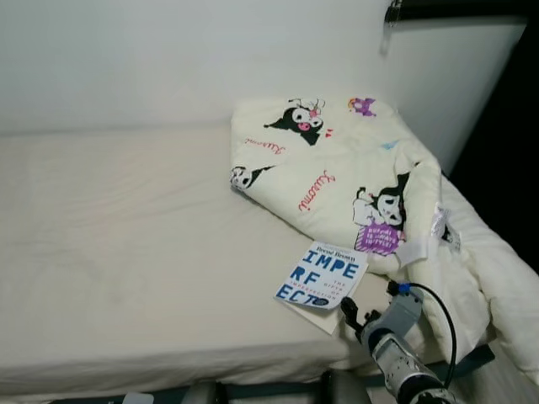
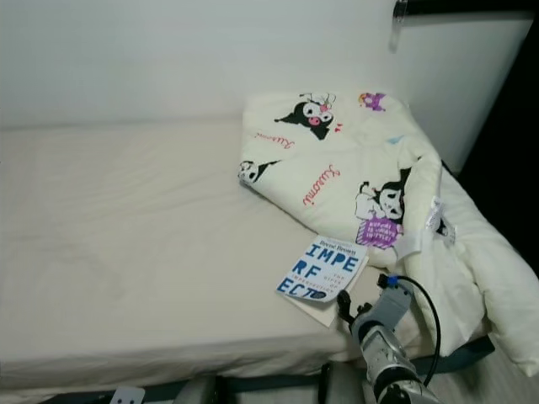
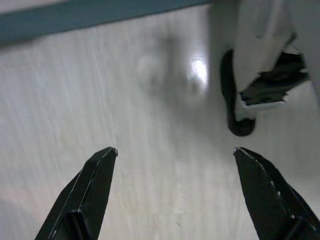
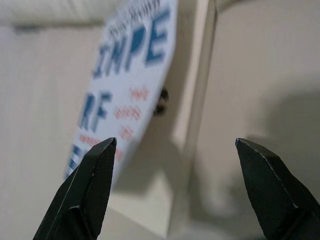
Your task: Clean up the room
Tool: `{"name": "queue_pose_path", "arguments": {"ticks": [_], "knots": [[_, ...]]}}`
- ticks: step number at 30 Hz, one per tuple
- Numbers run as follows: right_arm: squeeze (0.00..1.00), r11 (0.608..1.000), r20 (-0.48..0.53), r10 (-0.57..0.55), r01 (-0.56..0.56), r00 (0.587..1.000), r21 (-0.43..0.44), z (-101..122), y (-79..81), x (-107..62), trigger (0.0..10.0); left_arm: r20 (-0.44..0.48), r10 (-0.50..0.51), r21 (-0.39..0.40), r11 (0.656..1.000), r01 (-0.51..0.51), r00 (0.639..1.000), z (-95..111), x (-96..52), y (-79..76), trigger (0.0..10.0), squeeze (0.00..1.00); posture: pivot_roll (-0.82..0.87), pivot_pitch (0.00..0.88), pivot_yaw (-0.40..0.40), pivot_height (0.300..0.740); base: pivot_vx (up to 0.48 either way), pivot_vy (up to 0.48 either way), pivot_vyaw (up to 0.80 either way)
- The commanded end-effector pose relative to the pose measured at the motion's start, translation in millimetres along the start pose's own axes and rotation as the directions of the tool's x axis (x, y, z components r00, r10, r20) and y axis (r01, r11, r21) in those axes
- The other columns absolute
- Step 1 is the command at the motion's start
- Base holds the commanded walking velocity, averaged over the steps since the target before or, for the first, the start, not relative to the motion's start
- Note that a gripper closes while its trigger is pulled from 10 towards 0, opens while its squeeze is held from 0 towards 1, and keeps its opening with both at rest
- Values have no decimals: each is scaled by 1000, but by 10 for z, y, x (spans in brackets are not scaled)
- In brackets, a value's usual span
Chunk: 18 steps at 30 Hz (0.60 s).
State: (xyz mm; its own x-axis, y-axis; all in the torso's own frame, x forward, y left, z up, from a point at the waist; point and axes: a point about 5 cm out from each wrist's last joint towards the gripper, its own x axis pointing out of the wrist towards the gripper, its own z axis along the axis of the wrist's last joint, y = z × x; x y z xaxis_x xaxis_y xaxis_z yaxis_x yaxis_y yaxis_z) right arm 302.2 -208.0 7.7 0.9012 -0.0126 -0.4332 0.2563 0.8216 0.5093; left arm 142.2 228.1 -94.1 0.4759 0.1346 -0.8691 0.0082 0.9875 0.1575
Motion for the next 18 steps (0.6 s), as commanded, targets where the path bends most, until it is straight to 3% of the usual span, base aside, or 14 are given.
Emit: {"name": "queue_pose_path", "arguments": {"ticks": [1, 9, 11, 18], "knots": [[0, 999, 47, 36, -37, 998, 39, 48, 56, 14, 10000, -13, 41, 9, 999, -41, 999, -83, -30, 169, 10000, 0, 33, 139, 47, 598, 0, 0, 0], [0, 995, 50, 36, -41, 998, 93, 42, 68, 20, 10000, -25, 67, 18, 998, -67, 997, -177, -67, 300, 10000, 0, 72, 171, 74, 598, 0, 0, 0], [0, 991, 26, 50, -53, 998, 121, -27, 113, 24, 10000, -38, 88, 25, 996, -87, 995, -262, -104, 403, 10000, 0, 93, 187, 89, 598, 0, 0, 0], [0, 982, -26, 99, -94, 995, 165, -163, 205, 23, 10000, -39, 112, 24, 994, -111, 993, -332, -151, 542, 10000, 0, 137, 217, 113, 598, 0, 0, 0]]}}
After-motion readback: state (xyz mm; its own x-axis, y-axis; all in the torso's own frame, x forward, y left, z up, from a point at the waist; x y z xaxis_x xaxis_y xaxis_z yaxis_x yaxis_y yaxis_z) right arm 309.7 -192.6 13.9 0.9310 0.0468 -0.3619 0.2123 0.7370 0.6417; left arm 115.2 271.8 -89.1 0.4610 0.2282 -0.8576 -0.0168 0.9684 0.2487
